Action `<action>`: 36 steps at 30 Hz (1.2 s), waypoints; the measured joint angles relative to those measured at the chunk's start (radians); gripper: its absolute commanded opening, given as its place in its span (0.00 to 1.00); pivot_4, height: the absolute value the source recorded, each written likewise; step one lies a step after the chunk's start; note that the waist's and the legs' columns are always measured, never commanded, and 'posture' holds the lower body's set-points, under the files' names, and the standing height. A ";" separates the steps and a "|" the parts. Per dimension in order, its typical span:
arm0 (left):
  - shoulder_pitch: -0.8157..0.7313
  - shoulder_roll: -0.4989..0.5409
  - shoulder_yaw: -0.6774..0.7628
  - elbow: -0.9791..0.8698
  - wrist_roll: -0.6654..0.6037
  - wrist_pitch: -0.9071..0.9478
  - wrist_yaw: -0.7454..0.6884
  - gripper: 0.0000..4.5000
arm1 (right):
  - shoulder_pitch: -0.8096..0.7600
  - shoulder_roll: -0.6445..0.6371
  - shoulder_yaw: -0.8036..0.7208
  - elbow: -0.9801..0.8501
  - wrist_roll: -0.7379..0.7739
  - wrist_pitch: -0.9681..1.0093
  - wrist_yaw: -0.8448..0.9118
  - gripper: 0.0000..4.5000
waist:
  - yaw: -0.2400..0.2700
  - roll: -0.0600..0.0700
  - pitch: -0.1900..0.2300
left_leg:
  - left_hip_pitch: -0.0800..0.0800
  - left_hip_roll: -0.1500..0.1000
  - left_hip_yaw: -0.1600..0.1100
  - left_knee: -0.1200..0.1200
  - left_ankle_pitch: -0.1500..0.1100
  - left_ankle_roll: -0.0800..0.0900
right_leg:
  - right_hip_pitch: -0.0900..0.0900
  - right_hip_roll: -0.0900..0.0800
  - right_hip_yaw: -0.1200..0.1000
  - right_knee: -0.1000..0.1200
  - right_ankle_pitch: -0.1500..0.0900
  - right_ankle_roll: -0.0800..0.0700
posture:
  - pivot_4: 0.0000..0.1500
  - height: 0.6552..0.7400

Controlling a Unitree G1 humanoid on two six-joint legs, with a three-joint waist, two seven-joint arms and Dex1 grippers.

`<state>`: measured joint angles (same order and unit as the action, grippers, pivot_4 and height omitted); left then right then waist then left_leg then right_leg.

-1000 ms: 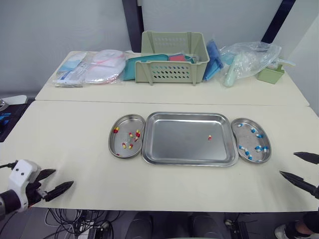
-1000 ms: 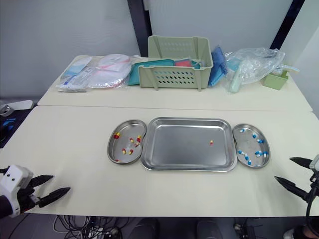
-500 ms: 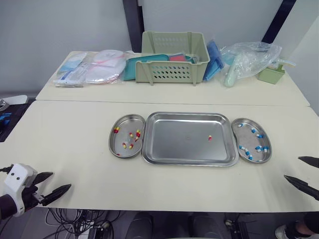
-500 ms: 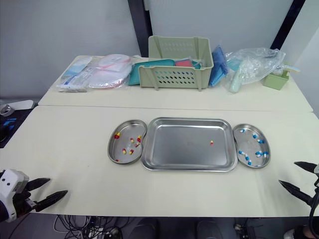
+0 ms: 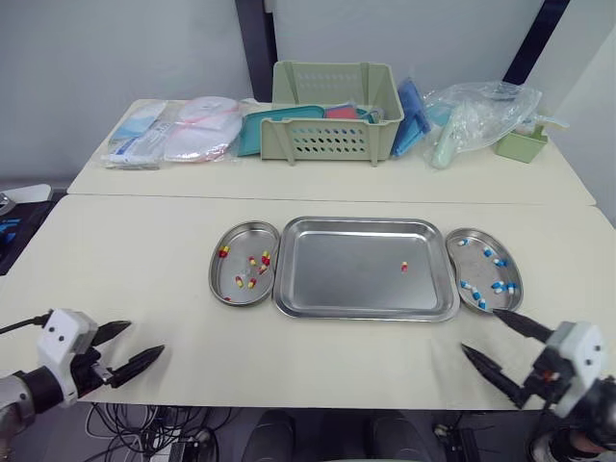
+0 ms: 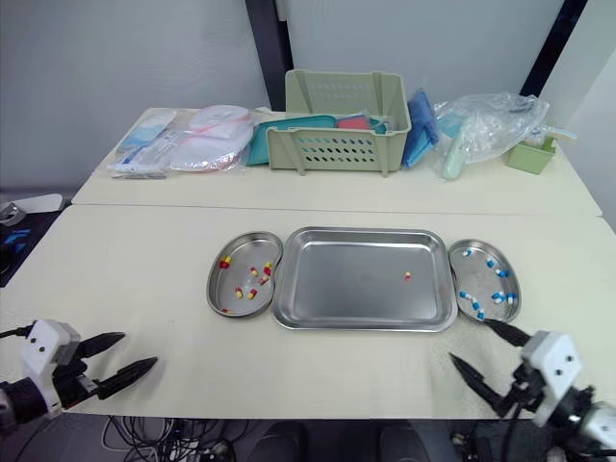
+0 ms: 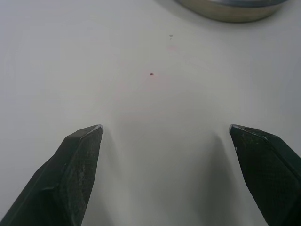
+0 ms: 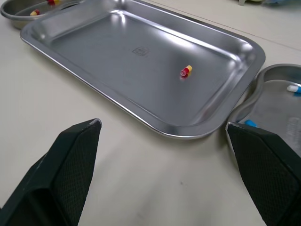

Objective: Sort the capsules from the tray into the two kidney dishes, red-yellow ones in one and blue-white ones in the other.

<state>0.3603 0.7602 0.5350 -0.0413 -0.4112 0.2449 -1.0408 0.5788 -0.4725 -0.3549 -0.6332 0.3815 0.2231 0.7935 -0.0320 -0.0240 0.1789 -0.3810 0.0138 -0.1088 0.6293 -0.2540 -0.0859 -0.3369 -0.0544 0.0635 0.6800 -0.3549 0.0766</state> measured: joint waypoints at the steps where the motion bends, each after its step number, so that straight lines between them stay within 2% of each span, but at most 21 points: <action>1: 0.000 -0.003 -0.006 -0.018 -0.007 0.006 0.001 0.99 | -0.001 0.019 0.035 -0.002 -0.018 -0.001 -0.023 1.00 | 0.000 0.000 0.000 | 0.000 0.000 0.000 0.000 0.000 0.000 | 0.000 0.000 0.000 0.000 0.000 0.000 | 1.00 1.00; 4: -0.006 -0.004 -0.033 -0.084 -0.027 0.010 -0.005 0.99 | -0.012 0.044 0.113 -0.016 -0.055 -0.002 -0.071 1.00 | 0.000 0.000 0.000 | 0.000 0.000 0.000 0.000 0.000 0.000 | 0.000 0.000 0.000 0.000 0.000 0.000 | 1.00 1.00; 9: -0.091 -0.006 -0.128 -0.211 -0.072 0.042 -0.014 0.99 | -0.042 0.036 0.152 -0.049 -0.074 0.011 -0.114 1.00 | 0.002 0.000 -0.001 | 0.000 0.000 0.000 0.000 0.000 0.000 | 0.000 0.000 0.000 0.000 0.000 0.000 | 1.00 1.00; 13: -0.217 -0.028 -0.277 -0.309 -0.121 0.135 0.001 0.99 | -0.050 0.020 0.188 -0.077 -0.075 0.044 -0.132 1.00 | 0.002 0.000 -0.001 | 0.000 0.000 0.000 0.000 0.000 0.000 | 0.000 0.000 0.000 0.000 0.000 0.000 | 1.00 1.00; 18: -0.407 -0.103 -0.481 -0.326 -0.098 0.195 0.045 0.99 | -0.080 0.015 0.218 -0.105 -0.075 0.084 -0.169 1.00 | 0.000 0.001 -0.001 | 0.000 -0.001 -0.001 0.001 0.000 0.000 | 0.000 0.001 0.000 0.001 0.000 0.000 | 1.00 1.00; 22: -0.693 -0.261 -0.687 -0.147 -0.010 0.225 0.065 0.99 | -0.078 0.037 0.249 -0.099 -0.083 0.079 -0.191 1.00 | 0.011 0.001 -0.002 | -0.001 -0.002 -0.002 0.004 0.000 0.000 | 0.001 0.000 -0.002 0.001 0.000 0.001 | 1.00 1.00; 25: -0.854 -0.360 -0.790 0.013 0.077 0.196 0.075 0.99 | -0.071 0.055 0.261 -0.081 -0.085 0.065 -0.207 1.00 | 0.002 0.000 -0.003 | -0.002 -0.002 -0.001 0.003 0.000 0.000 | 0.000 0.000 -0.001 0.000 0.000 0.001 | 1.00 1.00; 30: -1.056 -0.496 -0.881 0.271 0.178 0.098 0.067 0.99 | -0.049 0.066 0.268 -0.063 -0.093 0.041 -0.228 1.00 | -0.004 0.001 -0.003 | -0.002 -0.002 -0.001 0.003 0.000 0.000 | -0.001 0.001 0.000 0.001 0.000 0.001 | 1.00 1.00; 36: -1.205 -0.604 -0.918 0.616 0.279 -0.052 0.026 0.99 | -0.029 0.082 0.304 -0.065 -0.106 0.031 -0.258 1.00 | -0.001 0.000 -0.003 | -0.003 -0.003 -0.001 0.003 0.000 0.000 | -0.001 0.001 -0.001 0.000 0.000 0.001 | 1.00 1.00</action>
<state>-0.8447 0.1564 -0.3827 0.5743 -0.1325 0.1924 -1.0152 0.5500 -0.3902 -0.0508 -0.6982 0.2752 0.2538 0.5355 -0.0329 -0.0237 0.1762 -0.3835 0.0112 -0.1100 0.6326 -0.2538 -0.0857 -0.3376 -0.0539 0.0626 0.6803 -0.3547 0.0773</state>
